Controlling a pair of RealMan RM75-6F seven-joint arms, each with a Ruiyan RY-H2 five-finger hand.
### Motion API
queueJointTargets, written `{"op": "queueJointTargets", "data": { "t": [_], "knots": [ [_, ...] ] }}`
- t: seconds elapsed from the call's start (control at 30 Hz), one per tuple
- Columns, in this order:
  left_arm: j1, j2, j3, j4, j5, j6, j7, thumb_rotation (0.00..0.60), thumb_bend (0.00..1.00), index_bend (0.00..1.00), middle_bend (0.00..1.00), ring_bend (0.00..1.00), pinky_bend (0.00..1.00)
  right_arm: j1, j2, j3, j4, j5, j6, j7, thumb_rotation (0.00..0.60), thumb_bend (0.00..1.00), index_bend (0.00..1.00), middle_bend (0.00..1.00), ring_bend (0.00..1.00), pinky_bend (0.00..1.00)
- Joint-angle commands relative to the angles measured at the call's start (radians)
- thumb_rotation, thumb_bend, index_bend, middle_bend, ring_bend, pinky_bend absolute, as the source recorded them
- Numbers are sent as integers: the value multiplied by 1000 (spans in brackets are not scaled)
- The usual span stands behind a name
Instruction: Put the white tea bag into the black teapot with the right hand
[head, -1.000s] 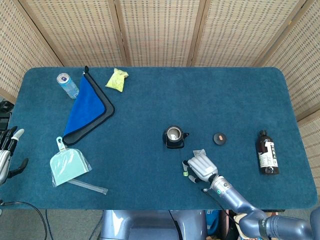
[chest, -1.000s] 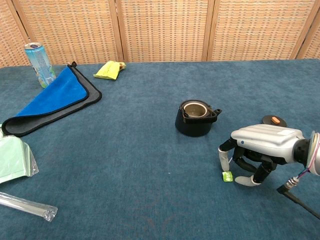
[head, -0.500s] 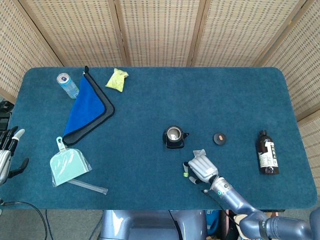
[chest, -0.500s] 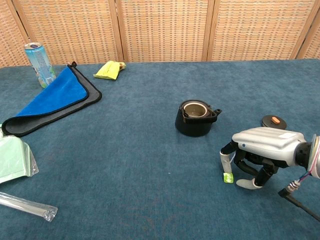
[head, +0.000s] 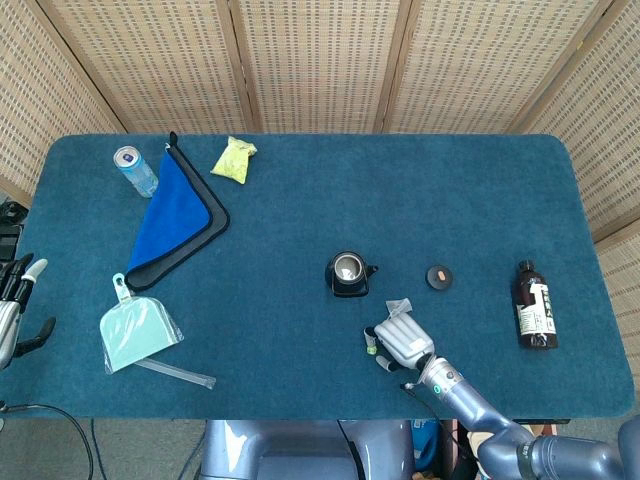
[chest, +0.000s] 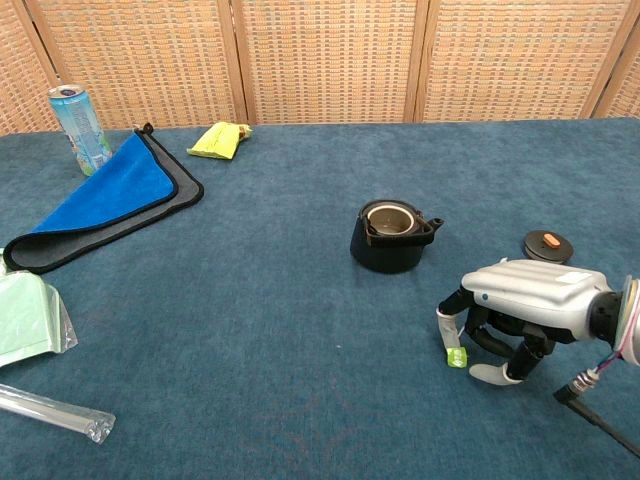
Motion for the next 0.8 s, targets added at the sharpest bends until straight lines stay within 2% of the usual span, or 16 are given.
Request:
{"op": "queueJointTargets", "data": {
  "t": [0.03,0.8],
  "knots": [
    [0,-1,0,1,0,-1,-1,600,385,20,0,0,0,-1,-1,-1,-3,3,1,-3,600,513,518,869,916,944],
    [1,-5,2,12,-2,-3,-9,600,384,20,0,0,0,-4,-17,-3,2,18,-2,-1,600,571,547,869,916,944]
  ]
}}
